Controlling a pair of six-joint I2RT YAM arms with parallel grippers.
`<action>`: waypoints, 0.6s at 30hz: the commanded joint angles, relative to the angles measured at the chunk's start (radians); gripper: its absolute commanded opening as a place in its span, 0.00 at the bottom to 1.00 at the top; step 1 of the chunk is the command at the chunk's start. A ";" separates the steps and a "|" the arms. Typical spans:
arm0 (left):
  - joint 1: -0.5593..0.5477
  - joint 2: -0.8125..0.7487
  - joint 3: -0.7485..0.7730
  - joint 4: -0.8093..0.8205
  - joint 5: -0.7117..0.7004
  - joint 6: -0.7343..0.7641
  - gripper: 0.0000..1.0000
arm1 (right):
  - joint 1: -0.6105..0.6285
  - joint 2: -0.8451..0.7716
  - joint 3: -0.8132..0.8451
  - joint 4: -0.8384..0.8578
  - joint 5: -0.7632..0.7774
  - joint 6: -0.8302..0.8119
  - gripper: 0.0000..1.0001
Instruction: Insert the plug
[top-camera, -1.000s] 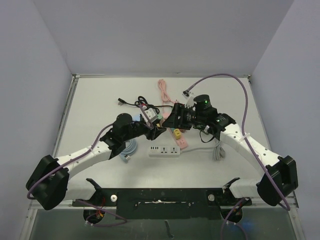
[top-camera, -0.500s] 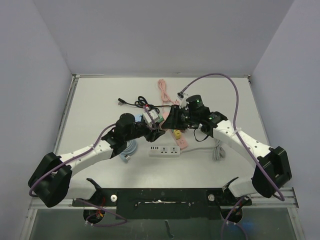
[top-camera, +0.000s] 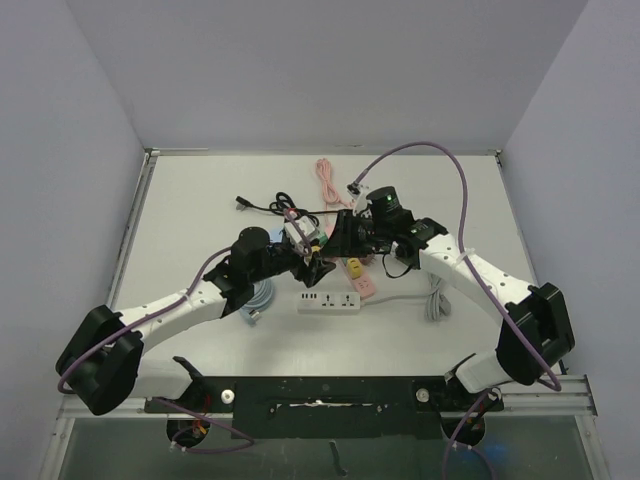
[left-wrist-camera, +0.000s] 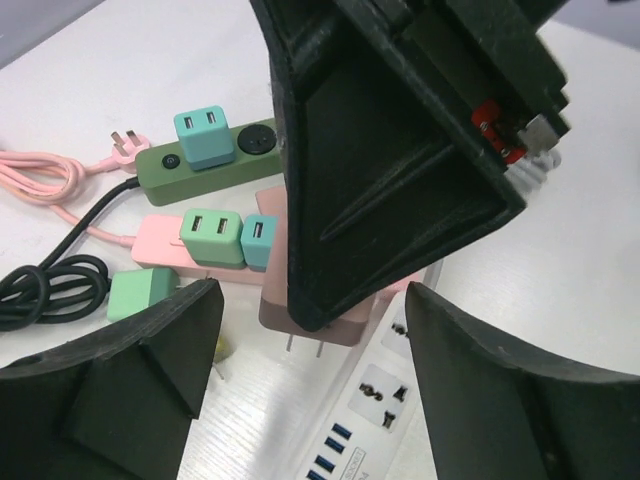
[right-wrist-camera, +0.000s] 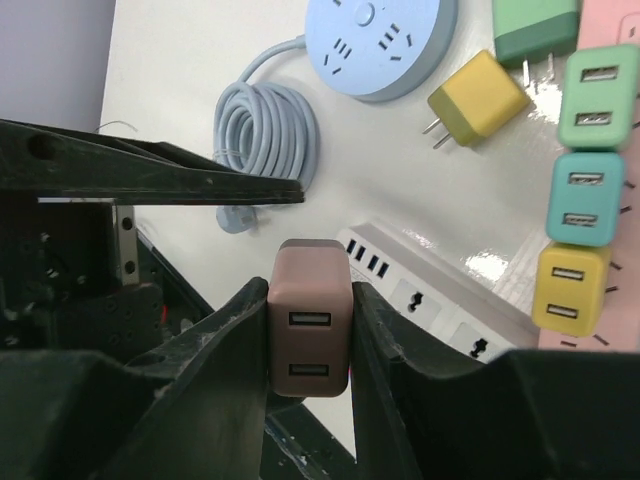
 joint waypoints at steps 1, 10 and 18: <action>-0.004 -0.041 0.043 0.148 -0.062 -0.113 0.74 | -0.055 0.015 0.074 0.002 0.018 -0.165 0.05; -0.004 -0.197 -0.056 0.069 -0.350 -0.392 0.71 | -0.347 -0.010 0.071 0.030 -0.267 -0.569 0.03; -0.003 -0.394 -0.050 -0.282 -0.479 -0.492 0.70 | -0.477 0.005 0.093 -0.066 -0.290 -0.939 0.00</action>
